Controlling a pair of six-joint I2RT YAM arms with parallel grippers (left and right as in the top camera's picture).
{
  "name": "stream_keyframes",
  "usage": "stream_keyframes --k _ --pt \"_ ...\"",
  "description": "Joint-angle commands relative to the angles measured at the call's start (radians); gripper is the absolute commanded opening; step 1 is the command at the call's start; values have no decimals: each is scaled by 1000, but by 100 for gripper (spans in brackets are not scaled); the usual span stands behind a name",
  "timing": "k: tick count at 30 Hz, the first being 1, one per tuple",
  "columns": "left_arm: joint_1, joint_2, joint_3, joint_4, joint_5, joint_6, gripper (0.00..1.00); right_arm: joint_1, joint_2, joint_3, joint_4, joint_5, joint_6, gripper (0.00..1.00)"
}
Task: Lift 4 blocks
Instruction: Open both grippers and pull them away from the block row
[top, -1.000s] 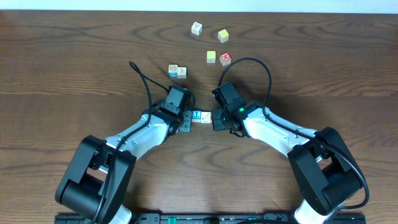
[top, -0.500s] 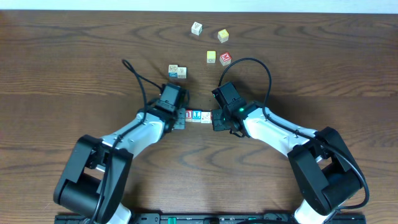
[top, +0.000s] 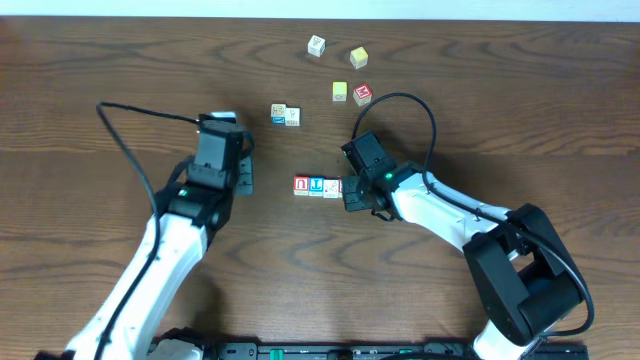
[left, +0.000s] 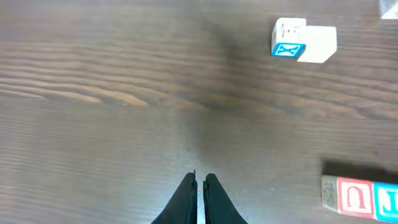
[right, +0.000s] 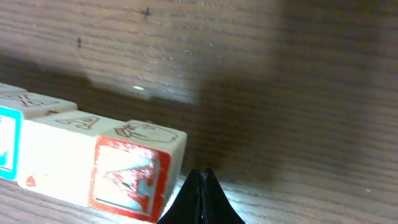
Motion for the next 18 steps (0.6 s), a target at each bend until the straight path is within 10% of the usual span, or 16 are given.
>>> stream_keyframes --k 1,18 --pt "3 -25 20 -23 -28 32 7 -35 13 20 -24 59 -15 1" --pt "2 -401 21 -36 -167 33 7 -395 -298 20 -100 261 -153 13"
